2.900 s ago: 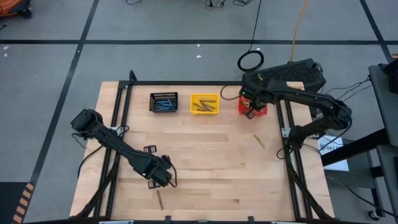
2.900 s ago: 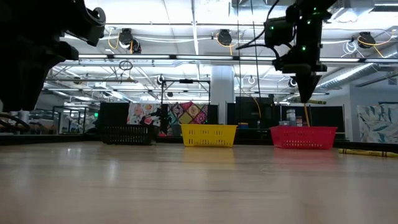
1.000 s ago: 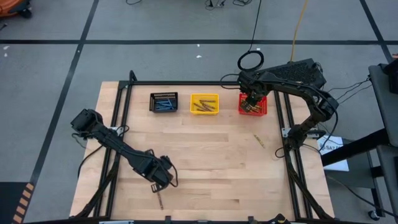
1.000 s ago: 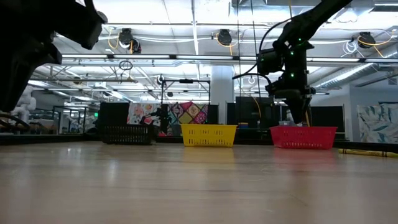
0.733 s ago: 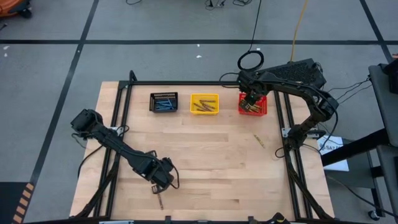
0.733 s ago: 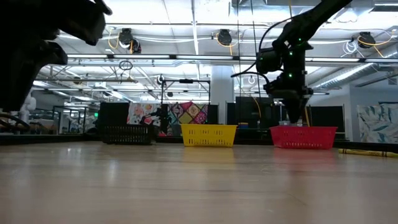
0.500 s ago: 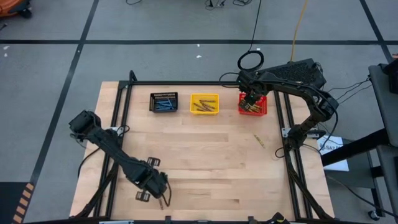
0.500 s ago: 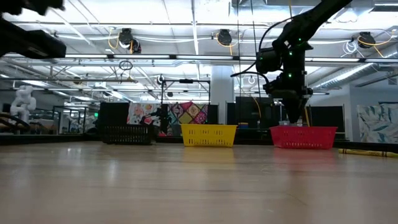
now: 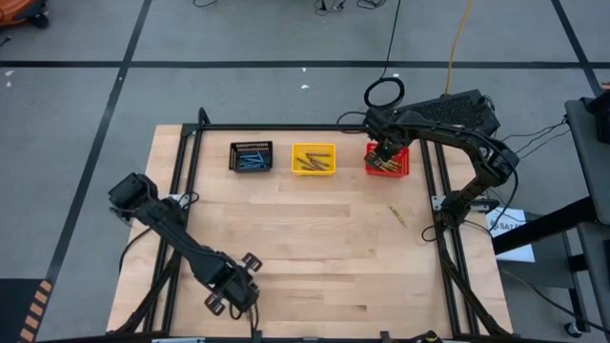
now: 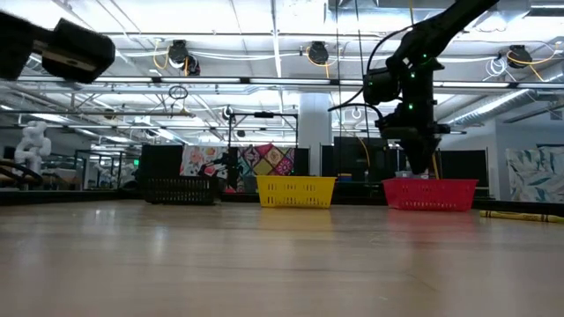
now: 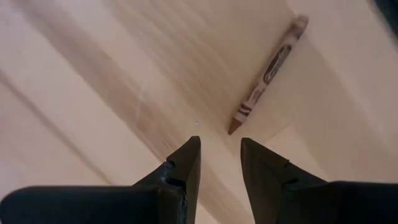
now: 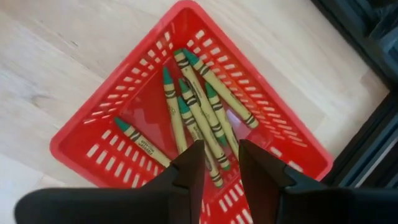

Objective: Sort crayons
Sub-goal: Put the brown crayon into the yellow bin

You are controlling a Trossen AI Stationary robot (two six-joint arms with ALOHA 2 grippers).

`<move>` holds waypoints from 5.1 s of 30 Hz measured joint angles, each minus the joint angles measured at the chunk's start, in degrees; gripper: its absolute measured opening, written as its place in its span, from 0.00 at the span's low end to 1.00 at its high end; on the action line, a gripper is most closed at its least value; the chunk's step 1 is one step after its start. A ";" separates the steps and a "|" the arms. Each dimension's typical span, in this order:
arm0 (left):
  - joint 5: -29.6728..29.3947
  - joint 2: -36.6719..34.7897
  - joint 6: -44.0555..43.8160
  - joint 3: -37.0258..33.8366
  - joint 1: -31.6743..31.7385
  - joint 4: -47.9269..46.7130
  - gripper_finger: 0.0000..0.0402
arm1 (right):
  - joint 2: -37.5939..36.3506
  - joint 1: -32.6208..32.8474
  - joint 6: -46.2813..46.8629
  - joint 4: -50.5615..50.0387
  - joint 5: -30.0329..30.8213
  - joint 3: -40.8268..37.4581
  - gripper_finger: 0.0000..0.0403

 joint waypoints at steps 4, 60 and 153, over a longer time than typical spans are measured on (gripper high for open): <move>-0.85 2.57 4.80 0.00 -0.54 0.57 0.27 | 0.00 0.85 1.94 -2.00 -0.02 0.00 0.21; 4.06 9.82 -0.02 0.76 -2.04 7.94 0.01 | -0.04 4.32 5.92 -3.44 0.00 0.00 0.21; 5.99 8.17 45.14 6.73 67.85 27.39 0.04 | -19.04 16.95 18.56 -12.42 8.87 -6.40 0.21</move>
